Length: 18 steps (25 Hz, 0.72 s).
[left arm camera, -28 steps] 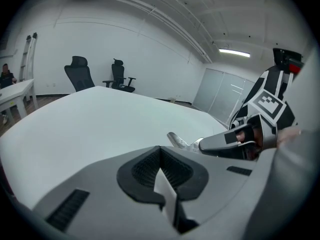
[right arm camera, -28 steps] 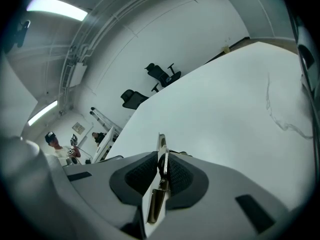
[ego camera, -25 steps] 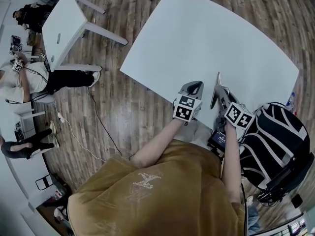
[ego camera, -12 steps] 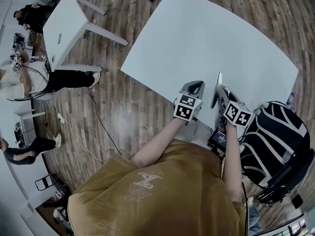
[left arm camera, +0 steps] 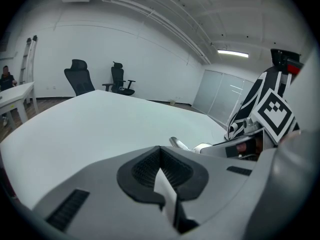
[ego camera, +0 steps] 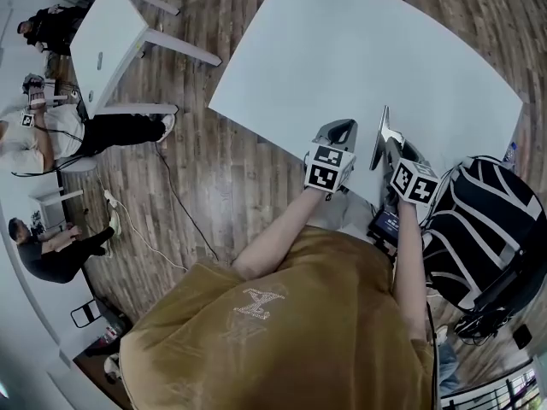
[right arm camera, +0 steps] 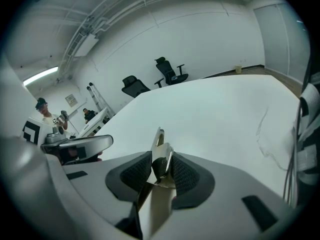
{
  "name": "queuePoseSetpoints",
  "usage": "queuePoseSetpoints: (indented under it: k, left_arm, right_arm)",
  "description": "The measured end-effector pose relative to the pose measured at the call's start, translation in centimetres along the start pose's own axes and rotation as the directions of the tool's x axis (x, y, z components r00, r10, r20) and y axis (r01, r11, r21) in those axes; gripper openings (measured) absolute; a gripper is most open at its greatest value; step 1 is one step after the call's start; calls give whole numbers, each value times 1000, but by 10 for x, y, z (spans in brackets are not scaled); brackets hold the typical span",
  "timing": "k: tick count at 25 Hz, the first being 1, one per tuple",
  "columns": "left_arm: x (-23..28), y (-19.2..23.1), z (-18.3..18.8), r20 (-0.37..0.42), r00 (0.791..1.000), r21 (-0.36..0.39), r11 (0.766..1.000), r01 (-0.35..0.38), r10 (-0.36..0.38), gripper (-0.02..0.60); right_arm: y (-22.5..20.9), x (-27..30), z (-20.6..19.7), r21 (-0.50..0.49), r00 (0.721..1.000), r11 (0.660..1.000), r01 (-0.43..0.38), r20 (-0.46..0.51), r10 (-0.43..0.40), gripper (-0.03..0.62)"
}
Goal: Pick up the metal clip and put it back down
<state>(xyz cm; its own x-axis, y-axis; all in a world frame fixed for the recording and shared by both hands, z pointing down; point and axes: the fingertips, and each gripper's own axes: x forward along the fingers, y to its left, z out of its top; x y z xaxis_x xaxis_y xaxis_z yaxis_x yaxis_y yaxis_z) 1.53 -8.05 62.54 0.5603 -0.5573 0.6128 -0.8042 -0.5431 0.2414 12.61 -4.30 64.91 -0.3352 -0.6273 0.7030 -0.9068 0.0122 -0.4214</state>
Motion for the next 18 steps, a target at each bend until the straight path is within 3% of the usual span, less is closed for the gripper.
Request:
queuePoseSetpoints:
  k: [6, 18]
  left_arm:
    - [-1, 3, 4, 7, 1000, -3, 1000, -4, 4, 6]
    - [0, 0, 6, 8, 1000, 5, 1000, -1, 0, 6]
  right_arm:
    - [-2, -5, 1, -18, 1000, 1000, 22, -4, -22, 98]
    - [-5, -9, 1, -259, 990, 957, 133, -8, -140, 140]
